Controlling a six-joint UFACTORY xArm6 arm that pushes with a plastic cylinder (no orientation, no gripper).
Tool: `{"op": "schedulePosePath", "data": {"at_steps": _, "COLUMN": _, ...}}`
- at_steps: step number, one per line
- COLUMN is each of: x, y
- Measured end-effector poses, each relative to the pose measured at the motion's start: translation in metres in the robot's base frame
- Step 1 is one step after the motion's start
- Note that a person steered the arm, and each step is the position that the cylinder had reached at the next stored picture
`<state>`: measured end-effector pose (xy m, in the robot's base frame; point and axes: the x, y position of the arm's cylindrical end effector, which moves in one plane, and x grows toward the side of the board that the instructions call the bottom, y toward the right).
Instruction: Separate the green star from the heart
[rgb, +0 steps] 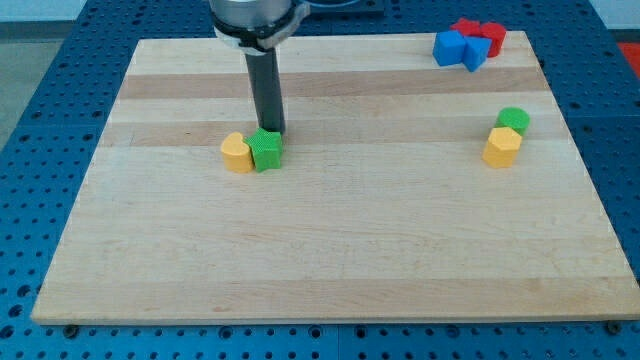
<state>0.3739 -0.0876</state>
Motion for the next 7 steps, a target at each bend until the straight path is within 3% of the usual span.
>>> {"op": "schedulePosePath", "data": {"at_steps": 1, "x": -0.019, "y": -0.045}}
{"op": "schedulePosePath", "data": {"at_steps": 2, "x": 0.024, "y": -0.073}}
{"op": "schedulePosePath", "data": {"at_steps": 3, "x": 0.08, "y": -0.07}}
{"op": "schedulePosePath", "data": {"at_steps": 4, "x": 0.086, "y": -0.033}}
{"op": "schedulePosePath", "data": {"at_steps": 5, "x": 0.062, "y": -0.006}}
{"op": "schedulePosePath", "data": {"at_steps": 7, "x": 0.035, "y": -0.017}}
